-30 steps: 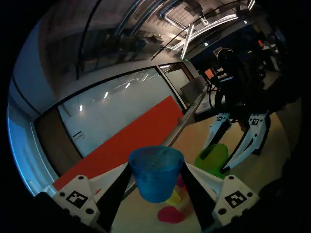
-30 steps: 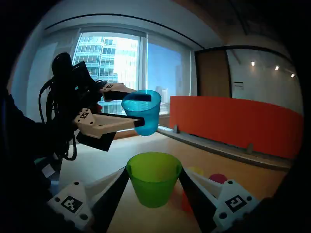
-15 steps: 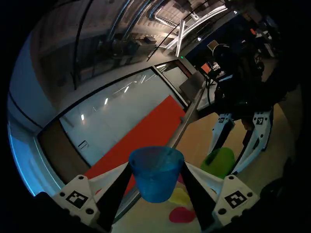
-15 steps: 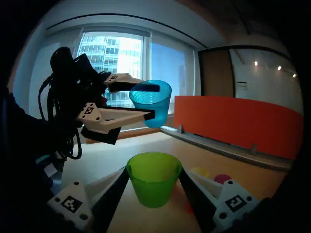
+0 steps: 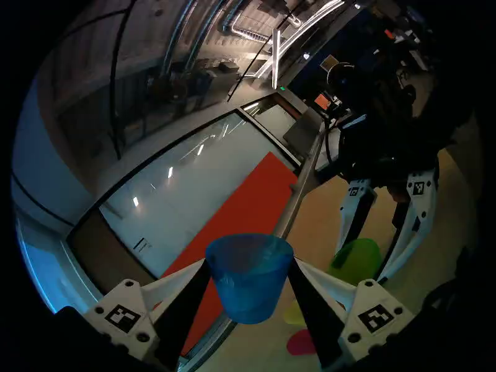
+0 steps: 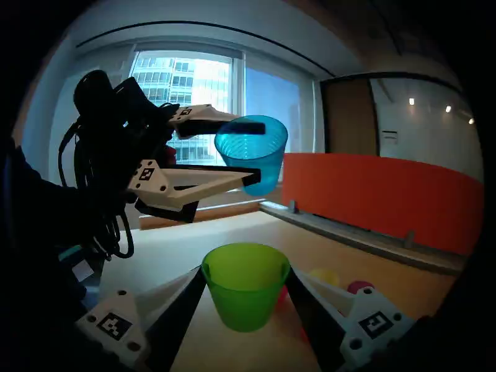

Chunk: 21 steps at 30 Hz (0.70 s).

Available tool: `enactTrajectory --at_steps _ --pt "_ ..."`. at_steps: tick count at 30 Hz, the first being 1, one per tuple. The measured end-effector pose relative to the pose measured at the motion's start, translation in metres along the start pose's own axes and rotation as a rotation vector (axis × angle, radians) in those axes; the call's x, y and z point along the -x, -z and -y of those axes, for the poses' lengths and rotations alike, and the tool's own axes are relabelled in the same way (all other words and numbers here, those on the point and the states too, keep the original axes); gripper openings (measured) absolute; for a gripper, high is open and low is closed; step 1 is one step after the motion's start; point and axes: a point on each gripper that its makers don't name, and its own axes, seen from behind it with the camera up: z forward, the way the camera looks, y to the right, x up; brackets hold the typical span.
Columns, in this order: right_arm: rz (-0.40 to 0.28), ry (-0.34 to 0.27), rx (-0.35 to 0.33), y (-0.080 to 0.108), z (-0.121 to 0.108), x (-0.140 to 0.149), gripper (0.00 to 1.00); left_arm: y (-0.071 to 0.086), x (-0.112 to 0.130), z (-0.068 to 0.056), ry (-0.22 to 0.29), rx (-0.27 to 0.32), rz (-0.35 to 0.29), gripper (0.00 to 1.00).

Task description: Pour water

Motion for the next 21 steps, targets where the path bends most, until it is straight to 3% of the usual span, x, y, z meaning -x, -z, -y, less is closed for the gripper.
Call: enactTrajectory --at_steps 21 --pt "0.001 0.013 -0.004 -0.0042 0.0001 -0.0035 0.92 -0.0089 -0.0083 0.0046 -0.140 -0.012 -0.011 0.86"
